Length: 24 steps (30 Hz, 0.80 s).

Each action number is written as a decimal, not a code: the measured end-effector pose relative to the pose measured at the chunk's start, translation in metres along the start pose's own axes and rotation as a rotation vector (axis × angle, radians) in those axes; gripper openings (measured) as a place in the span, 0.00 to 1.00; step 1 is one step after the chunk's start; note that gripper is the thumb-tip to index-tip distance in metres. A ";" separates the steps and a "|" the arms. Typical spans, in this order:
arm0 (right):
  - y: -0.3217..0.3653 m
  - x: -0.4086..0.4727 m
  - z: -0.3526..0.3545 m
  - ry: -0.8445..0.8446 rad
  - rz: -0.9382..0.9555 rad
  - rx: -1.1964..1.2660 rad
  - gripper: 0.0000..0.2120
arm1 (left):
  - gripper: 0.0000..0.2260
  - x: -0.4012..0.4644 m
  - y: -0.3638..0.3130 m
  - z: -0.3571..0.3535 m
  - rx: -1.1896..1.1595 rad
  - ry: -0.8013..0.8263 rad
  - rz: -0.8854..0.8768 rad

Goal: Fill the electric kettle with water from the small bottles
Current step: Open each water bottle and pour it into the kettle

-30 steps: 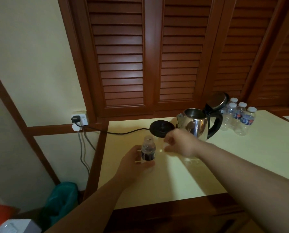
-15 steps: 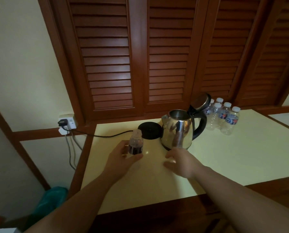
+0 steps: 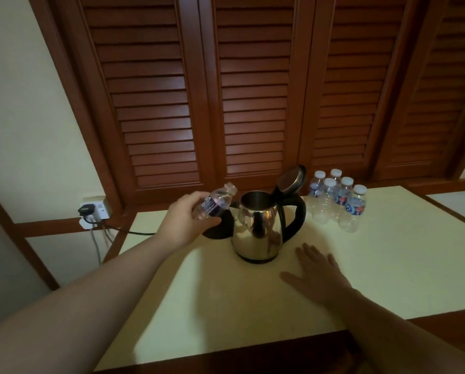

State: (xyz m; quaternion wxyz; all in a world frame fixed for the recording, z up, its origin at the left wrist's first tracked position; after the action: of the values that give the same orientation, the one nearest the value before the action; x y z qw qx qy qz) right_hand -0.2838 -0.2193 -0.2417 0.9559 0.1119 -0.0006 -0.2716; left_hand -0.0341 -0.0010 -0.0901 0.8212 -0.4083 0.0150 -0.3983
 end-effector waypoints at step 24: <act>-0.007 0.008 -0.014 -0.020 0.048 -0.021 0.50 | 0.28 0.046 -0.043 0.002 0.483 0.127 -0.142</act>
State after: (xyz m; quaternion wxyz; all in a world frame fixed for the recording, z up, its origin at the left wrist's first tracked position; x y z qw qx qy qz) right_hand -0.2798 -0.2262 -0.2570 0.9632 0.0990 -0.0098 -0.2497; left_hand -0.0292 -0.0455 -0.0451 0.8624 -0.1746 -0.0580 -0.4717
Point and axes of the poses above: each hand's wrist, its own x-axis towards the middle knuckle, its own z-axis out of the back of the hand, y = z × x, the point moved 6 cm from there along x, towards the middle knuckle, and after that the axes turned 9 degrees about z, right-handed, at the moved point
